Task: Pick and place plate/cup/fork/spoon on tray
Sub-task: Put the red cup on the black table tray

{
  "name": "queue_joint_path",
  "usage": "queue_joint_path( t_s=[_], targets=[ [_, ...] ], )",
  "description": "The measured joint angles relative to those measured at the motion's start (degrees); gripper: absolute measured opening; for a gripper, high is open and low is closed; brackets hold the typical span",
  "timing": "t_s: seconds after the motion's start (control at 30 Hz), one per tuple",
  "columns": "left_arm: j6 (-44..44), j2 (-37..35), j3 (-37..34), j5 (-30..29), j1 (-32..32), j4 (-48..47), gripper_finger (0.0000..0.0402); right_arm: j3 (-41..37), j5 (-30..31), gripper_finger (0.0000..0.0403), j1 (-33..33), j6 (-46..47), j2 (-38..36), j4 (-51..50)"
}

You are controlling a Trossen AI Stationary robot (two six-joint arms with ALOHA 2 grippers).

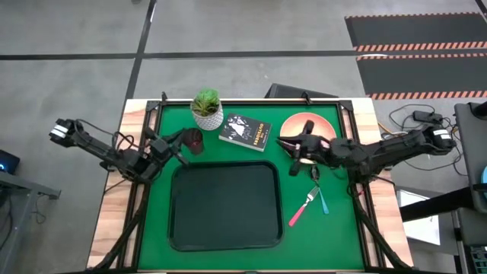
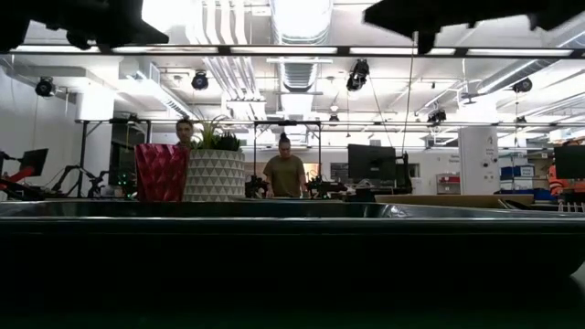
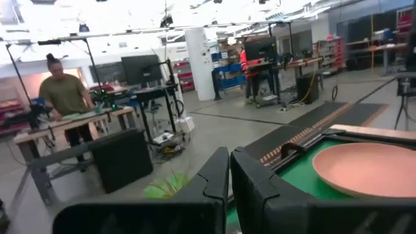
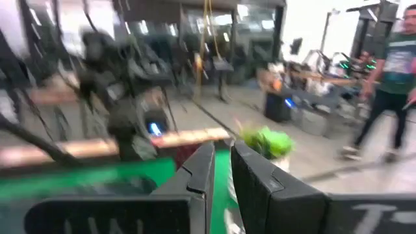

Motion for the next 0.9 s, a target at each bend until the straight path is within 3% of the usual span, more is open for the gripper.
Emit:
queue_joint_path(
  t_s=[0.13,0.23,0.4,0.53,0.63,0.8,0.9],
  targets=[
    [-2.93,-0.11,-0.51,0.33,-0.07,0.03,0.0000,5.45,0.02,0.0043,-0.92,-0.54,5.35,-1.86],
    [-0.82,-0.49,0.40,3.88,-0.23,-0.03,0.0000,9.01,-0.31,0.0043,-1.98,-0.64,10.56,-2.01],
    [5.21,-2.20,1.61,21.95,-1.17,-2.05,0.0000,15.24,-2.99,0.0043,-4.31,-0.49,18.92,-2.28],
    [7.50,-6.49,1.89,37.11,-1.44,-16.98,0.0000,21.71,-10.91,0.0043,-6.60,2.00,25.65,-2.57],
    [3.80,-10.75,2.14,43.75,-1.36,-28.78,0.0000,27.87,-15.74,0.0043,-7.73,3.35,30.18,-5.67],
    [0.34,-17.35,4.76,50.07,-1.29,-38.30,0.0000,39.84,-17.35,0.0043,-8.32,3.19,37.58,-16.54],
    [2.97,-20.59,5.63,46.09,-1.29,-38.80,0.0000,46.55,-17.94,0.0043,-8.38,1.62,41.85,-20.94]
  ],
)
